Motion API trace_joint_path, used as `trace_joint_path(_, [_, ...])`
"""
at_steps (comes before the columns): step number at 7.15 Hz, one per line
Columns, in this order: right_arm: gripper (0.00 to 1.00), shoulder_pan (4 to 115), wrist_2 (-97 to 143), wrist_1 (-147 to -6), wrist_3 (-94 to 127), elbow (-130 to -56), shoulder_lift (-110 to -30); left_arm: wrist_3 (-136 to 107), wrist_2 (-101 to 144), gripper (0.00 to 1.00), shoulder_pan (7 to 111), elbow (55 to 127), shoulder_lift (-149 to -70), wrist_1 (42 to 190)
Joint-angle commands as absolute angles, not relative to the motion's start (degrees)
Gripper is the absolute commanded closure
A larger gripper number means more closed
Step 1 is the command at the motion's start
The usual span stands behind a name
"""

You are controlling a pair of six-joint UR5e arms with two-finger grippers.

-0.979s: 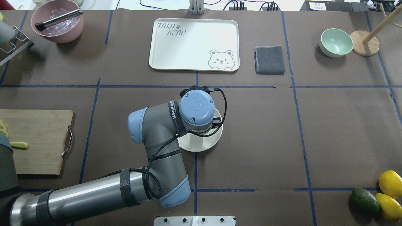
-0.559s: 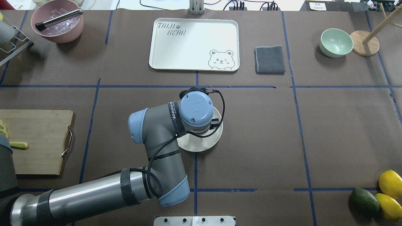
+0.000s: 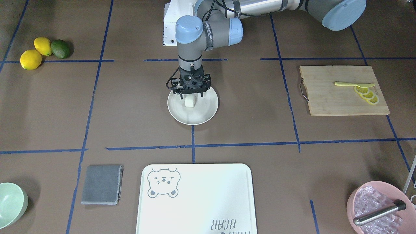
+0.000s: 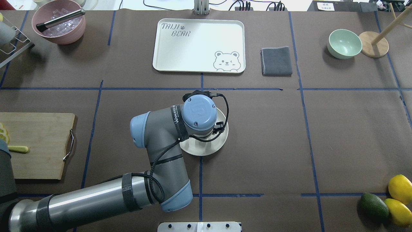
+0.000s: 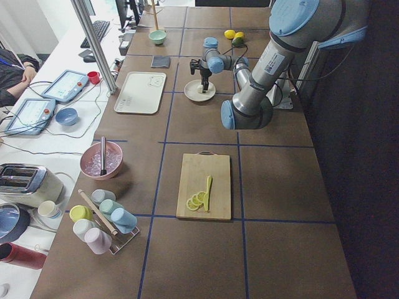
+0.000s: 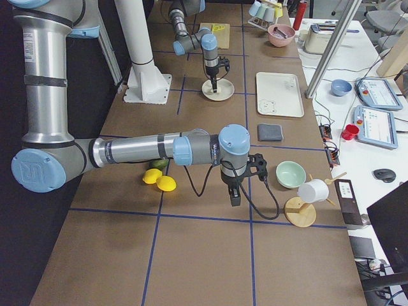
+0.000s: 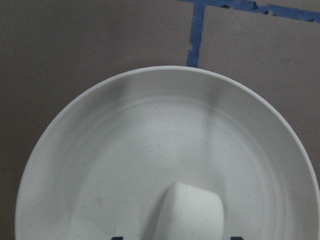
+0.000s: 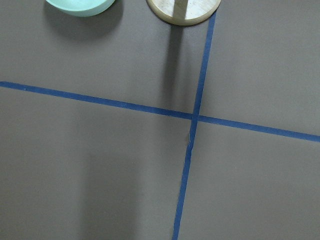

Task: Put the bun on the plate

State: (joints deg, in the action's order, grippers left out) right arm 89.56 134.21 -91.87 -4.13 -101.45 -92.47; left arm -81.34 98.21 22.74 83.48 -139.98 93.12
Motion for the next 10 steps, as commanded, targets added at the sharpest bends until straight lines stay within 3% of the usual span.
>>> trace_joint_path(1, [0.0,89.6,134.1,-91.8,-4.2,-101.4,-92.4,-80.2,98.9,0.0,24.2,86.6,-139.9,90.5])
trace_joint_path(3, [0.0,89.6,134.1,-91.8,-4.1,-101.4,-92.5,-73.7,105.8,0.0,29.5,94.6,-138.3,81.1])
trace_joint_path(7, [0.0,89.6,135.8,-91.9,-4.1,-99.8,-94.0,-52.4,118.5,0.0,44.3,104.5,-122.0,80.0])
trace_joint_path(10, [0.0,91.8,137.7,-91.8,-3.9,-99.1,-94.3,-32.7,123.9,0.0,56.2,104.9,-112.6,79.9])
